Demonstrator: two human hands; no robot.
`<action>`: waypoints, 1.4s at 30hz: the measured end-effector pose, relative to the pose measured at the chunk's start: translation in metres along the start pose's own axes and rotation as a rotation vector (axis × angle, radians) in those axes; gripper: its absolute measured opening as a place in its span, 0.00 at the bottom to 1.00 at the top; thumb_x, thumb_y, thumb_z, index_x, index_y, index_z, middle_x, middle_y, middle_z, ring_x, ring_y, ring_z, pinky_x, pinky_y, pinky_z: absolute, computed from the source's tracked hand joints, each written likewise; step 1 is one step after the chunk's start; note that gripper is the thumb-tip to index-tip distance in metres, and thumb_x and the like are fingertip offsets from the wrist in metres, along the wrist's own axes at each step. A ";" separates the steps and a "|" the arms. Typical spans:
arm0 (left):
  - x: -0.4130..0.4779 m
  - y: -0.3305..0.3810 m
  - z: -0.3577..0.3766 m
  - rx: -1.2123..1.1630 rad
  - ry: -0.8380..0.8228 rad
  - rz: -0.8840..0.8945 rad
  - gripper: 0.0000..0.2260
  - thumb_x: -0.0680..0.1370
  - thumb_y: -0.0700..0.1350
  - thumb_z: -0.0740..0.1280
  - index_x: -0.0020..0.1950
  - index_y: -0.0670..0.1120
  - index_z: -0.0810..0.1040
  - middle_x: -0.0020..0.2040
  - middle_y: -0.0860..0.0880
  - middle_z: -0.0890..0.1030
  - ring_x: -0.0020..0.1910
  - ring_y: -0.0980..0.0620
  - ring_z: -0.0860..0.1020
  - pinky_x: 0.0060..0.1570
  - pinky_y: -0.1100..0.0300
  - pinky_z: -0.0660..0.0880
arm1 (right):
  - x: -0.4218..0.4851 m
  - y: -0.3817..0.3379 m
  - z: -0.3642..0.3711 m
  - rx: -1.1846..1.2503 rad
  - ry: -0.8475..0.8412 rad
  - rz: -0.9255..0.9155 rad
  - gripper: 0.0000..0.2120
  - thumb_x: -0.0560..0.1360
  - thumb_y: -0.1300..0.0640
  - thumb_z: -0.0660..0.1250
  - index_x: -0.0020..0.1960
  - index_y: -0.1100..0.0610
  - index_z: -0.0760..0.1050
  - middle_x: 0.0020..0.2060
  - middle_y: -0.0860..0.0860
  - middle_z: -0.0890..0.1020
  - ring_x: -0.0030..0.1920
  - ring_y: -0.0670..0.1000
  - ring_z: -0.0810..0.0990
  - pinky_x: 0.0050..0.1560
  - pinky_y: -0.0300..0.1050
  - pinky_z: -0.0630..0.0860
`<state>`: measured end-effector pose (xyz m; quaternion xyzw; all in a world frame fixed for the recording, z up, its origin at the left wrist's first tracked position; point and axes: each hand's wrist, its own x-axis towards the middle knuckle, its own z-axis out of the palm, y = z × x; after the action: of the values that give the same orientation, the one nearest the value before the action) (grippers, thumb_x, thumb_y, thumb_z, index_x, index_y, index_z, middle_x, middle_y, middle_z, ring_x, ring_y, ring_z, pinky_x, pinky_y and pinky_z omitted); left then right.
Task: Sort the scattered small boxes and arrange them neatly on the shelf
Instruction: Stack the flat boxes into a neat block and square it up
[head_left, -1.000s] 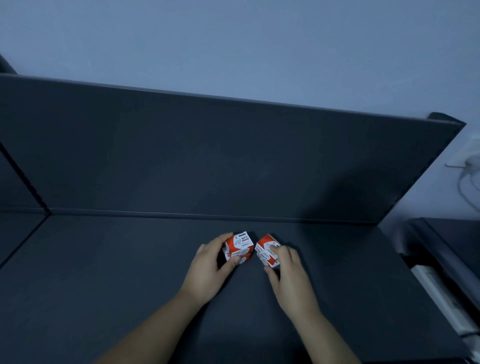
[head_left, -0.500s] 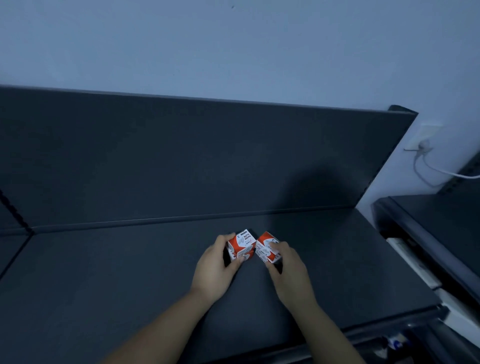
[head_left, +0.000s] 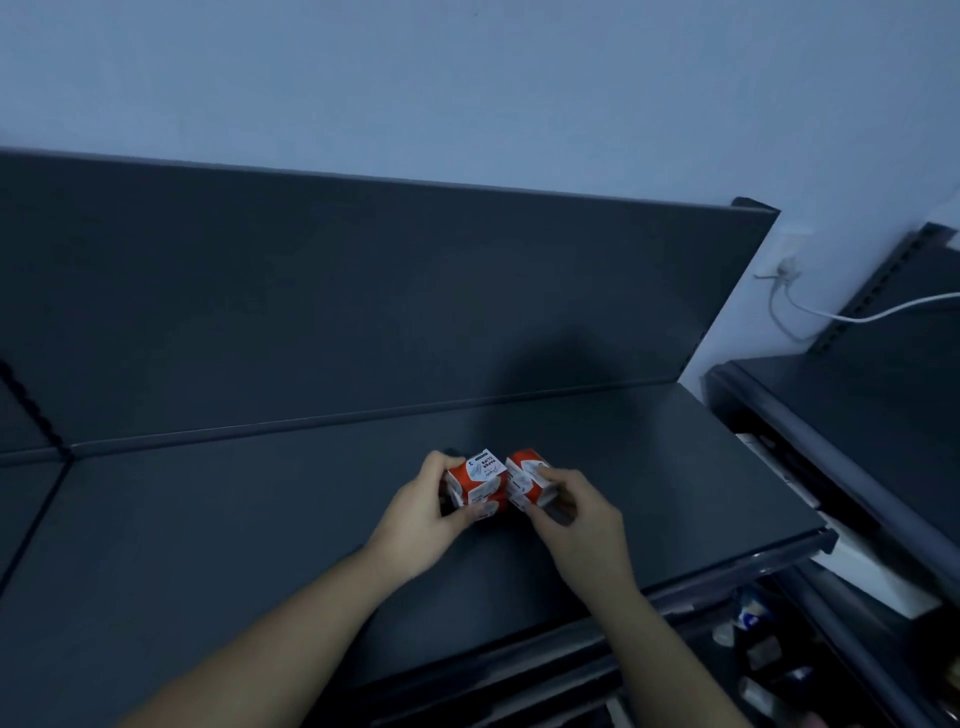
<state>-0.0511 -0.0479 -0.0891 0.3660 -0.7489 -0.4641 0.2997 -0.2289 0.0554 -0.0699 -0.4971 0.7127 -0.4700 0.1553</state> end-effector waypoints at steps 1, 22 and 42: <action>-0.005 0.001 -0.004 -0.013 0.004 0.002 0.19 0.73 0.52 0.75 0.59 0.53 0.70 0.53 0.59 0.82 0.52 0.64 0.80 0.53 0.65 0.76 | -0.005 -0.005 0.000 0.020 -0.001 -0.007 0.14 0.71 0.57 0.76 0.53 0.44 0.78 0.47 0.42 0.83 0.51 0.42 0.81 0.53 0.37 0.78; -0.225 0.035 -0.099 0.170 0.353 -0.084 0.21 0.73 0.51 0.75 0.61 0.55 0.70 0.54 0.63 0.81 0.55 0.66 0.76 0.53 0.69 0.71 | -0.149 -0.124 0.056 0.260 -0.281 -0.053 0.19 0.74 0.58 0.73 0.53 0.34 0.76 0.45 0.41 0.84 0.48 0.35 0.81 0.44 0.26 0.73; -0.388 -0.018 -0.328 0.239 0.537 -0.174 0.22 0.73 0.51 0.74 0.63 0.57 0.68 0.53 0.64 0.79 0.55 0.66 0.75 0.52 0.64 0.71 | -0.248 -0.292 0.258 0.407 -0.319 -0.244 0.20 0.73 0.65 0.73 0.63 0.51 0.79 0.46 0.47 0.84 0.51 0.44 0.83 0.53 0.33 0.77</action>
<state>0.4268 0.1111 -0.0204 0.5709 -0.6582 -0.2832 0.4008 0.2268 0.1157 -0.0221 -0.6054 0.5050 -0.5345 0.3046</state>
